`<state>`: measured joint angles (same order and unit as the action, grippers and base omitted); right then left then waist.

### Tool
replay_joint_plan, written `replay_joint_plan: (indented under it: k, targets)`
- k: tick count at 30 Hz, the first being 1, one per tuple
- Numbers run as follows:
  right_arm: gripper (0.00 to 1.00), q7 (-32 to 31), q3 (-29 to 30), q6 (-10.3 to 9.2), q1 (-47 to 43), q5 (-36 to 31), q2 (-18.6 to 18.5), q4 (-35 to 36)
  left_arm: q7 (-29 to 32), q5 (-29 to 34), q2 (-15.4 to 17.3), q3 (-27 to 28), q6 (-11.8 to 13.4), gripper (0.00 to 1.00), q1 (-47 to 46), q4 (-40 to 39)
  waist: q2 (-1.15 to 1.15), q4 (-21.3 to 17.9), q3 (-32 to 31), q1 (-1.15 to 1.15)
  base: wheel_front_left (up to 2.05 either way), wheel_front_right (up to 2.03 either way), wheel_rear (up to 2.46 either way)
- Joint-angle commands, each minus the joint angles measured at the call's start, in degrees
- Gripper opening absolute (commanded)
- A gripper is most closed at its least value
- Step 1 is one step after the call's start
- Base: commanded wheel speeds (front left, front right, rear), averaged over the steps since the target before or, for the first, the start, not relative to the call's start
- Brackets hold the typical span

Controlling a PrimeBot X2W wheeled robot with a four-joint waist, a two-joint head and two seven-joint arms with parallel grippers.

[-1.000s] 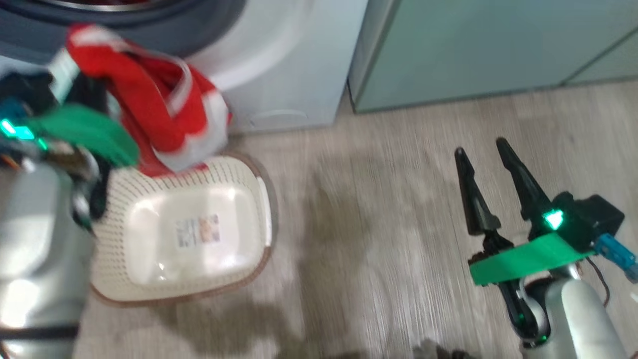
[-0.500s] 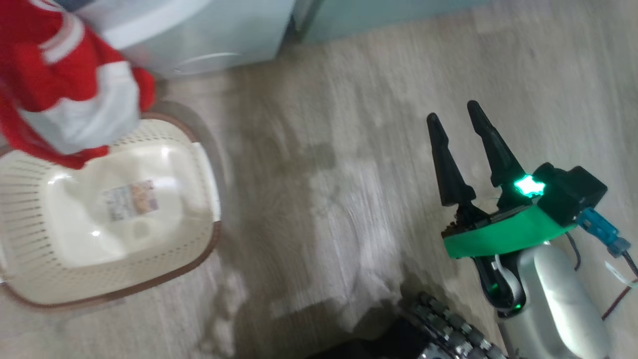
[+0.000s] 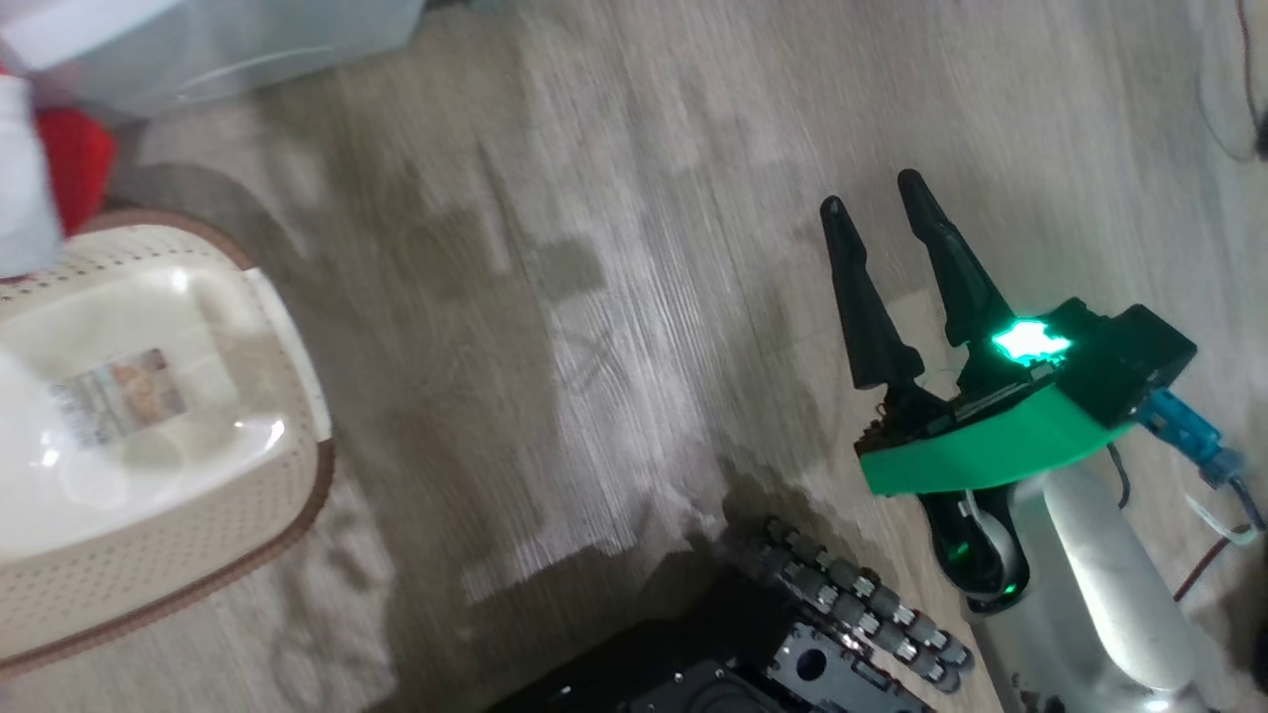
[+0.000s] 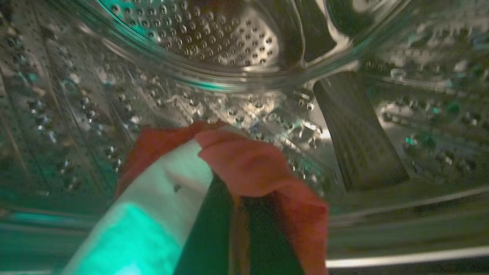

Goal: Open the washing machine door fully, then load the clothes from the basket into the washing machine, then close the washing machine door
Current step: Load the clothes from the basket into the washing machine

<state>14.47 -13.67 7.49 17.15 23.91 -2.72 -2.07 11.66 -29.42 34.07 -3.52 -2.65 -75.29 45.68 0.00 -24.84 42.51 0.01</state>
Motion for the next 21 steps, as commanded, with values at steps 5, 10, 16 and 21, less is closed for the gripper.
replay_joint_plan:
  k: [5,10,16,21]
  targets:
    - [1.0,0.51,-1.16,0.0,-0.24,0.97,-0.16,2.8,-5.73,-0.76,4.15,2.84,0.77,0.0,-5.44,-2.58,0.0,-1.91,2.86,-0.01,0.0,0.0,0.0]
    - [1.0,0.52,-1.29,0.0,0.0,1.17,-0.16,3.52,-14.06,0.2,4.7,3.39,0.5,0.0,-8.71,-2.96,0.0,-2.13,4.14,-0.01,0.0,0.0,0.0]
    - [1.0,0.52,-1.37,0.0,0.45,0.8,-0.16,4.02,-23.93,2.63,4.9,2.19,-0.8,0.0,-11.15,-2.05,0.0,-1.79,4.76,-0.01,0.0,0.0,0.0]
    - [1.0,0.52,-1.41,0.0,0.58,0.84,-0.16,4.06,-26.1,3.83,5.32,1.83,-1.63,0.0,-8.02,0.49,0.0,-1.47,4.72,-0.01,0.0,0.0,0.0]
